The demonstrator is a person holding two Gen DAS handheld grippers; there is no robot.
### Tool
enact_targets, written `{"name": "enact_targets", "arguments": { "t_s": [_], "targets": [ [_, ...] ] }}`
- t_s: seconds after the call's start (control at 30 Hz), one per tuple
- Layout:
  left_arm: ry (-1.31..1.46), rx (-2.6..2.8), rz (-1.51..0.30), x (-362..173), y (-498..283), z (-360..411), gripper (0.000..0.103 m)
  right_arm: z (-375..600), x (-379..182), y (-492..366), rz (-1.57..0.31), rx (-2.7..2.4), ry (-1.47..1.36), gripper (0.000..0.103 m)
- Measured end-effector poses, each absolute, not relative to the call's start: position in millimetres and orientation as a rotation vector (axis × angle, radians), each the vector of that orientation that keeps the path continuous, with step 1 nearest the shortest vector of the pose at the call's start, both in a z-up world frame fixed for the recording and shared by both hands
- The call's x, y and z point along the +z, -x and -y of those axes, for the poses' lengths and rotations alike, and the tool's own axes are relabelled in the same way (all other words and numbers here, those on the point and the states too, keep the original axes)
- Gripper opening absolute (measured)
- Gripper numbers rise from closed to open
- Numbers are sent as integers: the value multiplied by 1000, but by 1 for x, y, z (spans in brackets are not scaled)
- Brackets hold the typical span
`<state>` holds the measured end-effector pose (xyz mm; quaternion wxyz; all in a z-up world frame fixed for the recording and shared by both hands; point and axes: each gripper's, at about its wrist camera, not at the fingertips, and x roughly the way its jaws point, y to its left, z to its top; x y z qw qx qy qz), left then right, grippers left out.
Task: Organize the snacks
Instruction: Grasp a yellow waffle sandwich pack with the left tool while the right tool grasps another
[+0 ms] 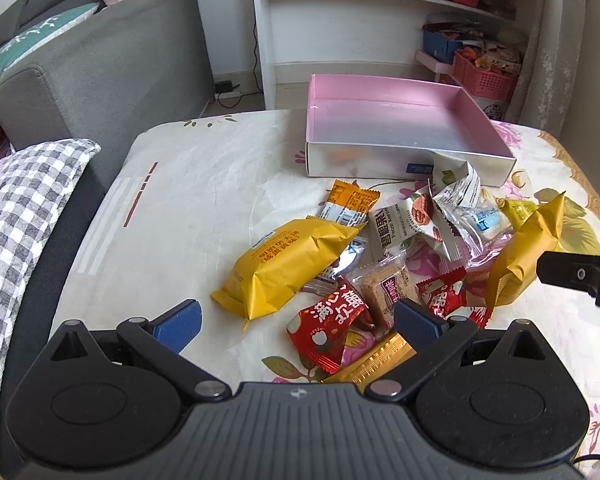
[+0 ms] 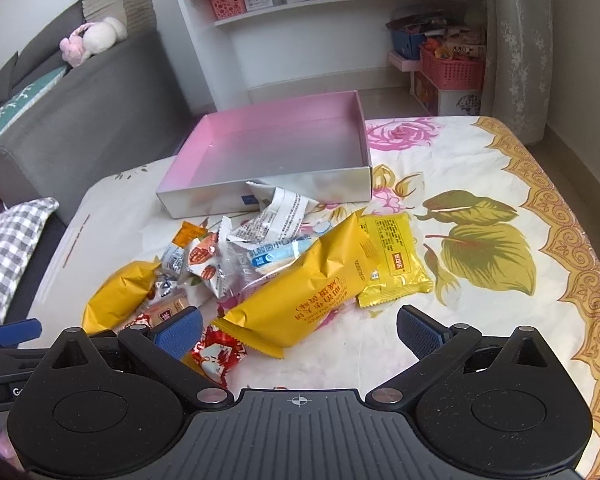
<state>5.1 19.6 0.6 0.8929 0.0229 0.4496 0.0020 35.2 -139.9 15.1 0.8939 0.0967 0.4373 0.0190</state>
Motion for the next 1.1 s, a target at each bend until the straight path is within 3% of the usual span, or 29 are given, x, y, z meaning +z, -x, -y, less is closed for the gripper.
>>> {"name": "enact_targets", "arguments": {
  "t_s": [0.4, 0.47, 0.53, 0.63, 1.1],
  "targets": [
    [-9, -153, -1017, 7, -35, -43, 90, 164, 14, -59, -975, 35, -387, 95],
    [26, -202, -1013, 3, -41, -50, 87, 168, 11, -61, -974, 36, -420, 88],
    [128, -269, -987, -3, -43, -64, 77, 173, 6, -59, -962, 48, -472, 72],
    [231, -336, -986, -8, -47, -80, 71, 183, -6, -56, -1002, 72, -591, 64],
    [101, -454, -1012, -32, -80, -93, 82, 204, -40, -74, -1052, -3, -773, 71]
  ]
}}
